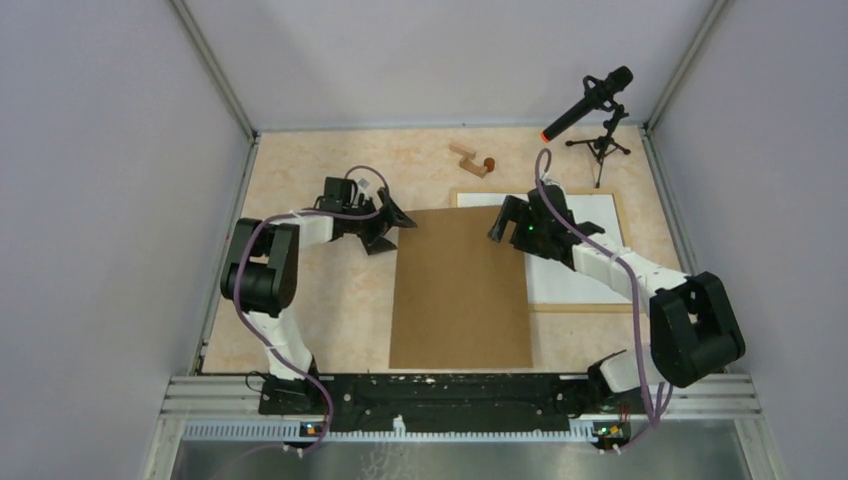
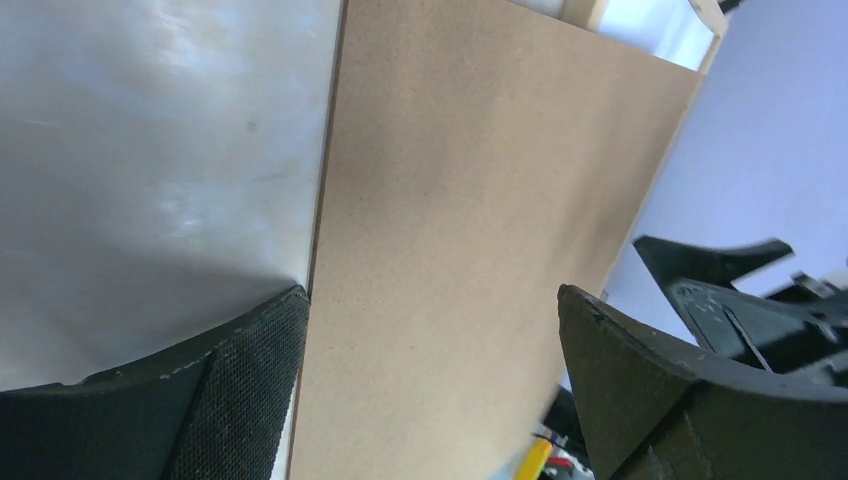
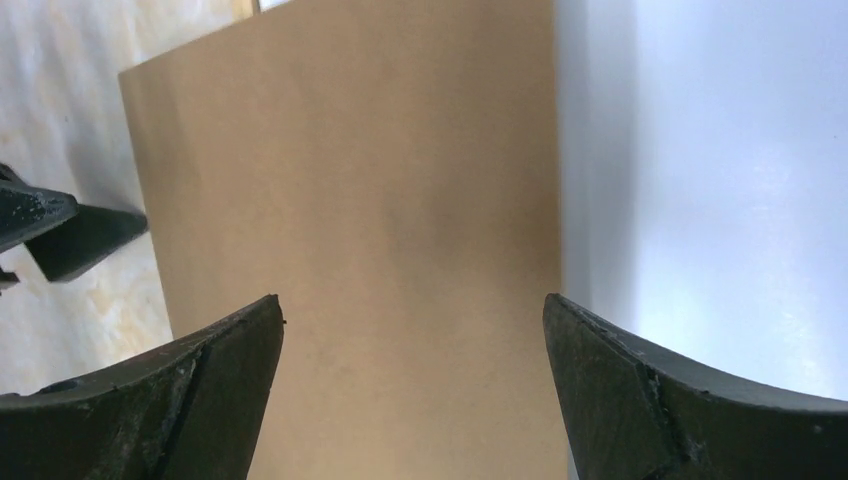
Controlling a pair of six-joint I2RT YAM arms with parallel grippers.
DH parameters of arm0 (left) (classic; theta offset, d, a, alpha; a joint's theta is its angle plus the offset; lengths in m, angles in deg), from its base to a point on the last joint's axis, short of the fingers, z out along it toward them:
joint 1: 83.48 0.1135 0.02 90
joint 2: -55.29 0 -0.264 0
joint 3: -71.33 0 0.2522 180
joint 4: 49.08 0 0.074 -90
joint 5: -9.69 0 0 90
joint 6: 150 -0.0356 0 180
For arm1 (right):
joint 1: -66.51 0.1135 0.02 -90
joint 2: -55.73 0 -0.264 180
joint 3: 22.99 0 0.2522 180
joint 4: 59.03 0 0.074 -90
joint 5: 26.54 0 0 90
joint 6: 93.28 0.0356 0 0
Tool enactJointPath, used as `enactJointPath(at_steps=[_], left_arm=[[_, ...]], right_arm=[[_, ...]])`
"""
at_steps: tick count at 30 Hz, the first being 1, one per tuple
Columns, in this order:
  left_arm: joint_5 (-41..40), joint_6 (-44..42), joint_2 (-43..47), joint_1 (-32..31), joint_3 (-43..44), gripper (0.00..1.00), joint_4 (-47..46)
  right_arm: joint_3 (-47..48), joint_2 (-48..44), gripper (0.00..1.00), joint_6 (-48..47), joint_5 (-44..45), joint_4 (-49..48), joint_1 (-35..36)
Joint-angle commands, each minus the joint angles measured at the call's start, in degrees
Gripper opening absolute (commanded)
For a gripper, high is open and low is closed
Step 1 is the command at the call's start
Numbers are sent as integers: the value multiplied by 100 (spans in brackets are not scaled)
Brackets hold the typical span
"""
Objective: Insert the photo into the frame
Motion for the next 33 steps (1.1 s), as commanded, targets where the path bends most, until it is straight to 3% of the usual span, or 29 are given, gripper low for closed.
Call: enactJointPath(at_steps=[1,3,8,14,16,18,21,28,33], left_arm=[[156,100,-327,-252,-296,99,235],[99,55,-321,-257,-325,99,253],[-112,-301,-301,-249,-155,99,635],[-735,-997,330,-251,-171,99,1062],[-861,-1265,562,-252,-310,98,1047],[-755,-1372,749,-257,-609,98,934],[-523,-1405,1057,-300,-1081,98,645],[157,-1466,1170,-321,-1842,97,-63],[337,-1232,922,-376,-2144,96,-662]], right_arm=[[-154,-317,99,-930,-1559,-335,-690],[-192,-165,99,-1066,-2119,-375,-1012],[-62,122,99,-1454,-2458,150,-1479],[101,606,95,-1889,-3363,507,-1985],[-69,728,92,-1843,-3724,180,-2208],[-168,1016,79,-1806,-4298,-183,-2427],[-253,1331,68,-1559,-5015,-749,-2522],[-301,1847,64,-1453,-5338,-1216,-2525],[-721,2054,57,-675,-6308,-2684,-2529]])
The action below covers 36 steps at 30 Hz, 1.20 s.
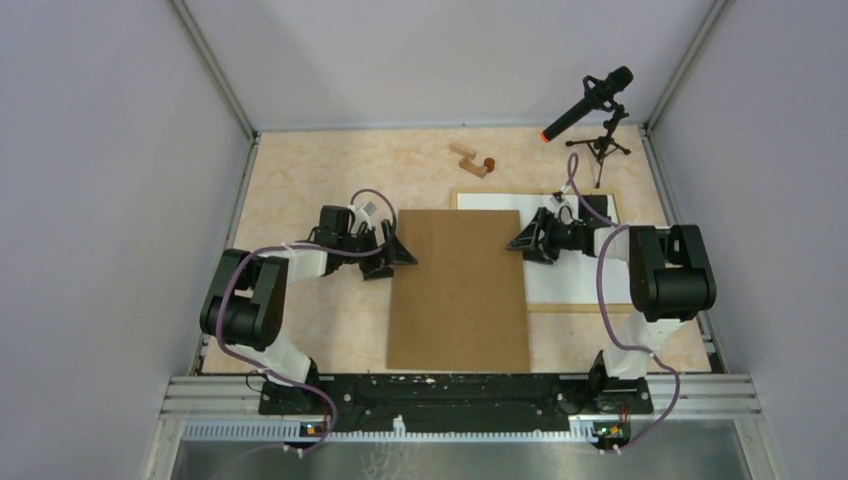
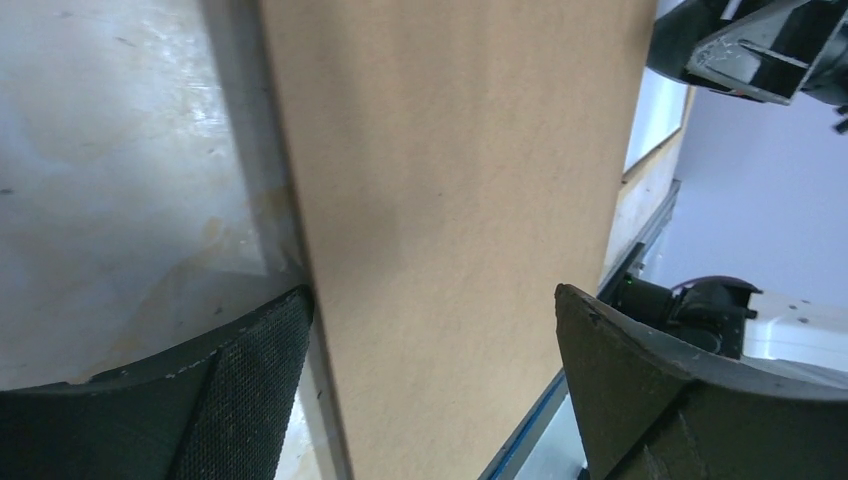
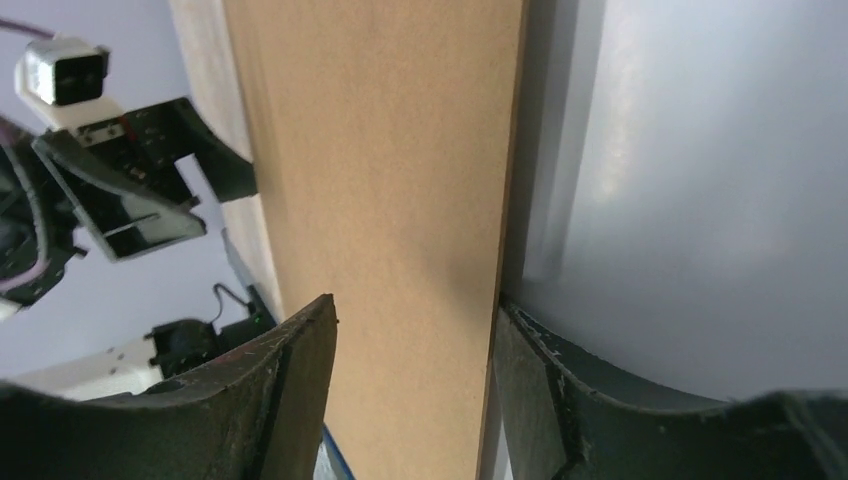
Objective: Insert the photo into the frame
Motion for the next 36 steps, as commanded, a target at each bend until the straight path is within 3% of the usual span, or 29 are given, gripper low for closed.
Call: enactJointPath(at_steps=[1,3,7,9,15,17,19,20,22,24,26,29,32,36], left_arm=[[-78,-18,-431,-115,-410,96,-259],[-91,-20,-501,-145,-384,95,-277],[-80,-80,-492,-150,-208,96,-184],[-53,-44,-492,-154,-179,96,-207],[-111,-67,-264,-216,82,96,96],[-323,-242,17,-225,389,97,589],[-545,-438,260,-225,719,98,1047],[-692,-529,389,-225,880,99,1259],[-1072,-700,647,-217,1188,99,1636],[-1523,-782,898,-216,1414,99,1976],[-1924,-799,1186,-216,1522,99,2179],[-2284,-981,1632,-217,1598,99,2180],[-2548,-1213,1944,-222,1749,99,2211],[-2462,-1320,2078,-225,1928,99,2292]], right_arm=[[-515,68,57,850,-1093,-1854,14],[-867,31,57,1499,-1252,-2772,15],[-1397,180,40,2750,-1464,-4512,25],[-1630,295,38,3517,-1521,-5827,38],[-2153,444,0,5466,-1244,-8372,30],[-2129,225,0,5569,-1061,-7824,25],[-2099,-249,0,5249,-715,-6664,18],[-2028,-638,0,4776,-484,-5764,21],[-1710,-1826,0,3323,566,-3007,20],[-1538,-2922,0,2937,2051,-1293,11],[-1543,-3769,0,3012,2872,-487,-95],[-1461,-4459,0,3470,3056,371,-433],[-1807,-5348,0,4585,3285,629,-764],[-2124,-6498,0,5643,4544,952,-787]])
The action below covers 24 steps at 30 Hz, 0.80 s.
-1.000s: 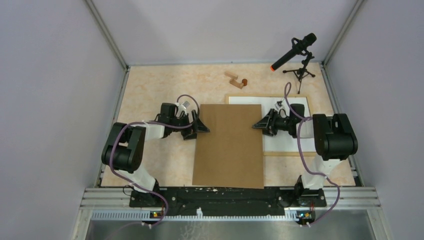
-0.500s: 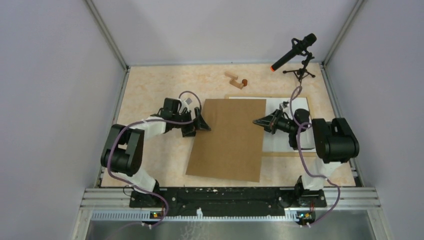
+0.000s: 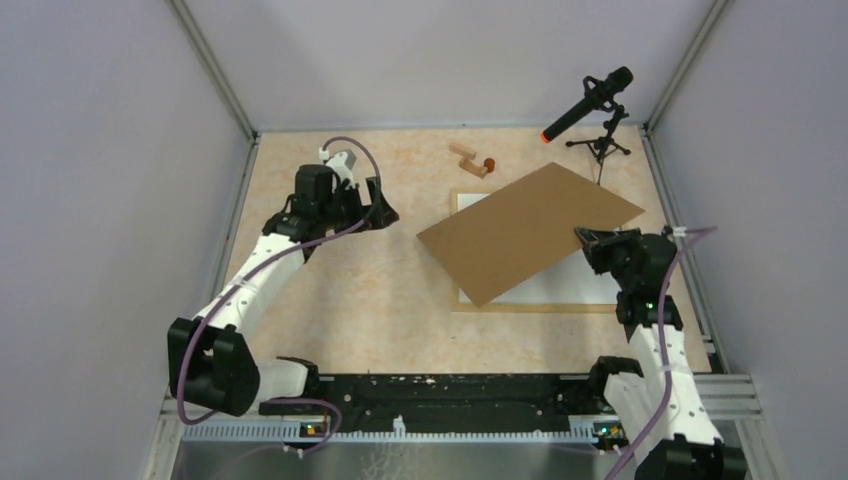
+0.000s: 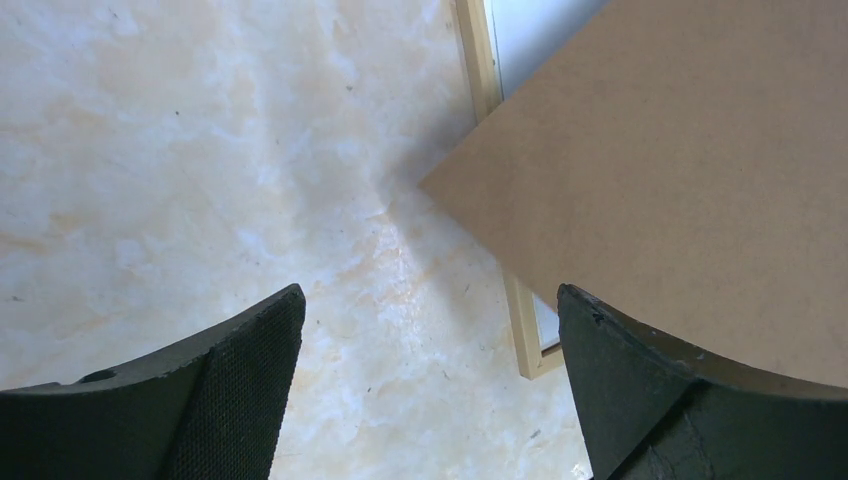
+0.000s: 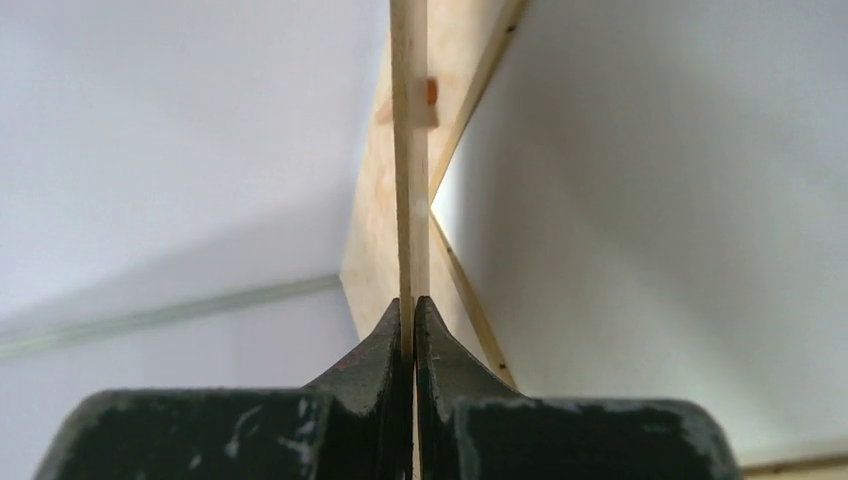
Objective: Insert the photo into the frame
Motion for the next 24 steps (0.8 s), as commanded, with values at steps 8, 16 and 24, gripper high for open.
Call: enactJointPath(at_steps=[8,16,24], left_arm=[[282,-413,257,-2,245,99,114],[774,-205,259,-17,-2,99,-187],[822,-226,207,-101,-49,99,-217]], right_arm=[[-639,-1135,0,2142,2452,316,101],[-940,-1305,0,2259,3797,227,749],[-939,-1190,0,2248,5046,116,1699]])
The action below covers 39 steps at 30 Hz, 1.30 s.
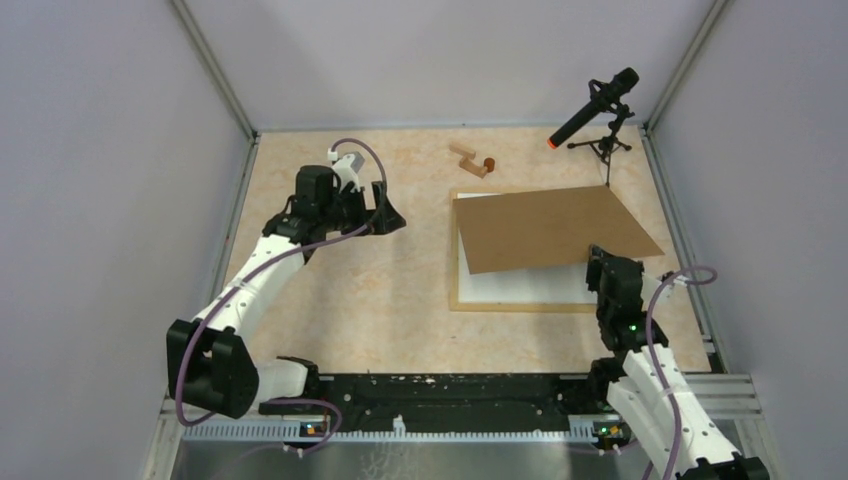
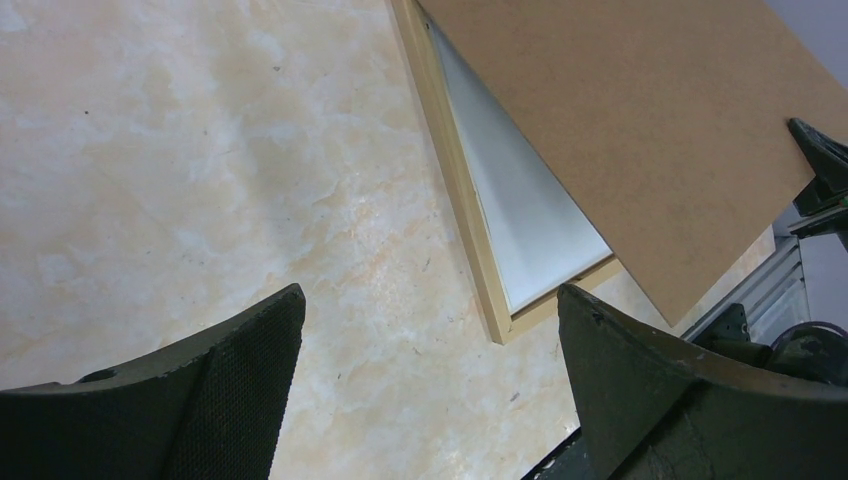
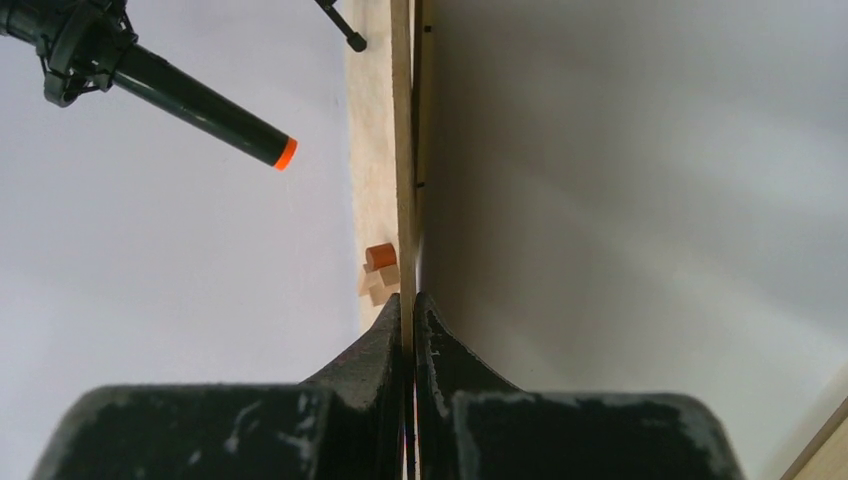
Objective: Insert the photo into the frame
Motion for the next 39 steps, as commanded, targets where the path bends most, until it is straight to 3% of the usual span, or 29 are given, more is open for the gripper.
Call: enactJointPath(at_steps=[1,7,11,23,39], left_arm=[[172,28,71,-91,-100,99,-301],[243,50,33,-198,-213,99,-433],[264,33,28,-266,-241,99,-463],[229,-36,54,-671,-280,99,-497],[-780,-300,10,-1667,-223,99,-141]], right_arm=[[148,-12,0,130,1081,-489,426],[400,-88,0,247,1735,264,830],[336,21,0,507,1728,320,928],[250,305,0,956,2835,425,1671],[154,730,0,1638,3324,432,1987]])
